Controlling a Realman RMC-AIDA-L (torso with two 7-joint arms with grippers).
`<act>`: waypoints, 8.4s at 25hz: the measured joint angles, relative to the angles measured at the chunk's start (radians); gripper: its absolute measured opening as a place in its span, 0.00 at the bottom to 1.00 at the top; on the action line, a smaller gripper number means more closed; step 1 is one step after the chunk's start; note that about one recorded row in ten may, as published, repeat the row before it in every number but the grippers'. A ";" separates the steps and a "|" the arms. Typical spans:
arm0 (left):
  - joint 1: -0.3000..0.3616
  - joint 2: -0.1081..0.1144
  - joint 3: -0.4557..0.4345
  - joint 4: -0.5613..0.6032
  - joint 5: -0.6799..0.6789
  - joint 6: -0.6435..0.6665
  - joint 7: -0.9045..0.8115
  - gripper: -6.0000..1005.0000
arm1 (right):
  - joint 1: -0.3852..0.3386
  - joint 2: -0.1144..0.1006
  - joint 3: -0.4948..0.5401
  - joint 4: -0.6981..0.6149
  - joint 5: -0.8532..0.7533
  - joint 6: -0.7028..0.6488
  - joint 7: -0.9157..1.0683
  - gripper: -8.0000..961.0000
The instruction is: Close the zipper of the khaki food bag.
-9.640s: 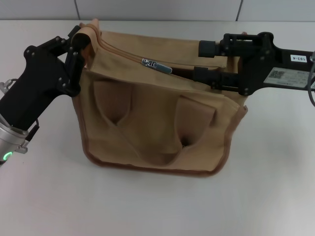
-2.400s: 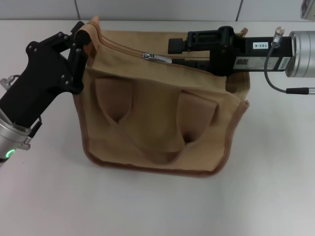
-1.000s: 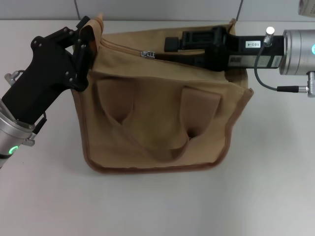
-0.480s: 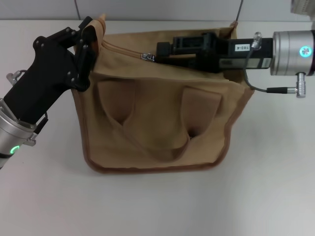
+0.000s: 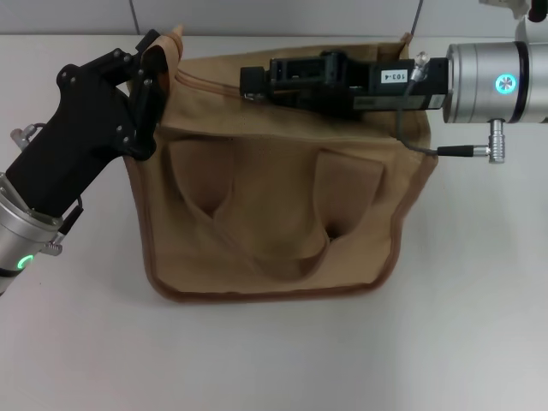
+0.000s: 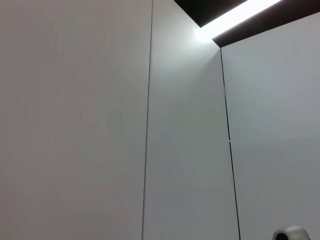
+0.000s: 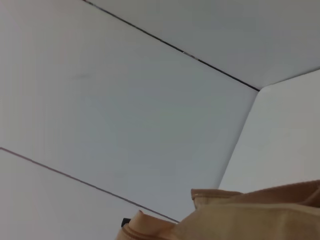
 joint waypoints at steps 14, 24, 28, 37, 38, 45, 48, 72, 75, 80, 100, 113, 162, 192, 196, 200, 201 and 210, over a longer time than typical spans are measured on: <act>0.001 0.000 0.002 -0.001 0.000 0.000 0.000 0.03 | 0.000 -0.012 0.005 -0.001 0.002 -0.092 -0.014 0.58; 0.002 0.000 0.002 0.000 0.000 -0.003 0.000 0.03 | -0.047 -0.052 0.096 0.000 0.003 -0.184 0.013 0.58; 0.000 0.000 0.002 0.000 0.000 -0.005 0.001 0.03 | -0.058 -0.056 0.107 0.000 0.003 -0.189 0.013 0.58; -0.002 0.000 0.002 0.000 0.000 -0.005 0.000 0.03 | -0.048 -0.055 0.112 -0.029 0.001 -0.219 0.014 0.58; -0.002 0.000 0.001 0.000 0.000 -0.002 0.000 0.03 | -0.039 -0.056 0.093 -0.053 -0.027 -0.223 0.020 0.58; -0.008 0.000 0.000 0.000 0.000 -0.003 0.000 0.03 | -0.045 -0.050 0.036 -0.215 -0.086 -0.237 0.094 0.58; -0.010 0.000 0.000 0.000 0.000 -0.003 0.000 0.03 | -0.046 -0.056 0.035 -0.301 -0.111 -0.240 0.176 0.58; -0.018 0.000 0.000 0.000 0.000 -0.006 0.000 0.03 | 0.187 -0.050 0.019 -0.453 -0.448 -0.262 0.365 0.58; -0.019 0.000 0.000 0.000 0.000 -0.006 0.000 0.03 | 0.181 -0.049 0.019 -0.454 -0.446 -0.263 0.366 0.58; -0.021 0.000 0.000 0.000 0.000 -0.006 0.000 0.03 | 0.179 -0.049 0.019 -0.449 -0.446 -0.263 0.364 0.58; -0.022 0.000 0.000 0.000 0.000 -0.006 0.000 0.03 | 0.178 -0.030 -0.018 -0.443 -0.450 -0.254 0.353 0.57; -0.018 0.000 -0.004 0.000 0.000 -0.008 0.000 0.03 | 0.164 -0.024 -0.015 -0.444 -0.443 -0.254 0.338 0.57; -0.011 0.000 0.006 -0.008 0.000 -0.009 0.000 0.03 | 0.190 -0.019 -0.002 -0.288 -0.382 -0.200 0.326 0.22; -0.030 0.000 0.008 -0.008 0.001 0.026 0.000 0.03 | 0.101 -0.045 0.079 -0.233 -0.301 -0.227 0.299 0.32; -0.059 0.000 0.012 0.002 0.001 0.032 -0.020 0.03 | 0.086 -0.045 0.108 -0.233 -0.296 -0.249 0.295 0.34; -0.070 0.000 0.010 0.002 0.001 0.035 -0.023 0.03 | 0.079 -0.045 0.105 -0.233 -0.290 -0.257 0.294 0.37; -0.075 0.000 0.009 0.002 0.000 0.035 -0.024 0.03 | 0.077 -0.045 0.104 -0.234 -0.290 -0.260 0.293 0.37; -0.112 0.002 0.006 0.009 0.000 0.039 -0.025 0.03 | 0.073 -0.039 0.103 -0.221 -0.289 -0.273 0.292 0.37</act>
